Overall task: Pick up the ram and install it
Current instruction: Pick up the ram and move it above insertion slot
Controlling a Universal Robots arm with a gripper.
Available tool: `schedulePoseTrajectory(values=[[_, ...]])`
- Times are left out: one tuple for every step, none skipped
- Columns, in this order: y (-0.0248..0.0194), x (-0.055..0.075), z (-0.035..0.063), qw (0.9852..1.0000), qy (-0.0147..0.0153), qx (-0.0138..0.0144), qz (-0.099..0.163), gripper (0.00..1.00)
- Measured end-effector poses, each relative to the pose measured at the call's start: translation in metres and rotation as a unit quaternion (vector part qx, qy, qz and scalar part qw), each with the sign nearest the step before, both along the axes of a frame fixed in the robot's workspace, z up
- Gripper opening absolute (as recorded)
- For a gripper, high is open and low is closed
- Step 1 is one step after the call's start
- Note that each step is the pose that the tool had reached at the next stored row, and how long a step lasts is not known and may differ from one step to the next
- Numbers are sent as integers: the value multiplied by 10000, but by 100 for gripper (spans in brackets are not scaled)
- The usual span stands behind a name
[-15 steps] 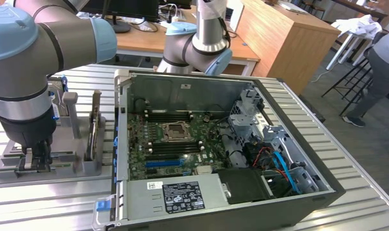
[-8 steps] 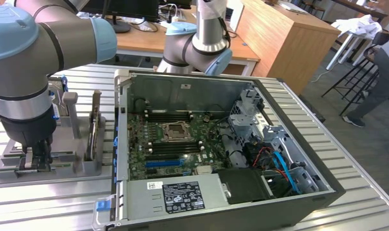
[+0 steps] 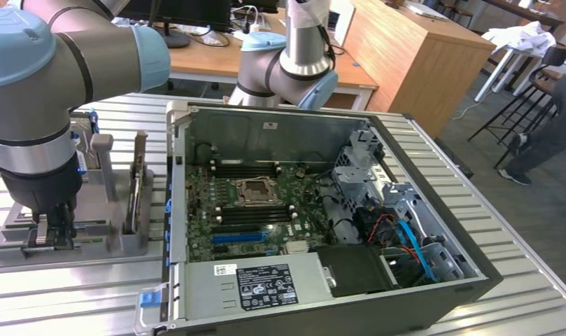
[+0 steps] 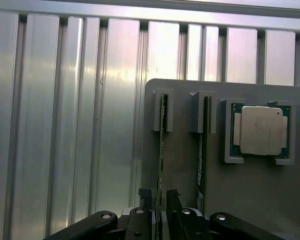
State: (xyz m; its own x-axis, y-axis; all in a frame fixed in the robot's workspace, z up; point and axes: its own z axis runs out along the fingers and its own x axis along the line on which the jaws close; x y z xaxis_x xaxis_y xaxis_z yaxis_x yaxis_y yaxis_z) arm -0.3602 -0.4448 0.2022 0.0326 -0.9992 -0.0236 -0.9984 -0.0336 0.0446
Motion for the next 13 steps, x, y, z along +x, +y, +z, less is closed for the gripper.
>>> schedulePoseTrajectory(values=[[0, 0, 0, 10000, 0, 0, 0, 26], [0, 0, 0, 10000, 0, 0, 0, 25], [0, 0, 0, 10000, 0, 0, 0, 18], [0, 0, 0, 10000, 0, 1, -1, 18], [0, 0, 0, 10000, 0, 0, 0, 12], [0, 0, 0, 10000, 0, 0, 0, 12], [0, 0, 0, 10000, 0, 0, 0, 12], [0, 0, 0, 10000, 0, 0, 0, 12], [0, 0, 0, 10000, 0, 0, 0, 12], [0, 0, 0, 10000, 0, 0, 0, 12], [0, 0, 0, 10000, 0, 0, 0, 12], [0, 0, 0, 10000, 0, 0, 0, 12], [0, 0, 0, 10000, 0, 0, -1, 12]])
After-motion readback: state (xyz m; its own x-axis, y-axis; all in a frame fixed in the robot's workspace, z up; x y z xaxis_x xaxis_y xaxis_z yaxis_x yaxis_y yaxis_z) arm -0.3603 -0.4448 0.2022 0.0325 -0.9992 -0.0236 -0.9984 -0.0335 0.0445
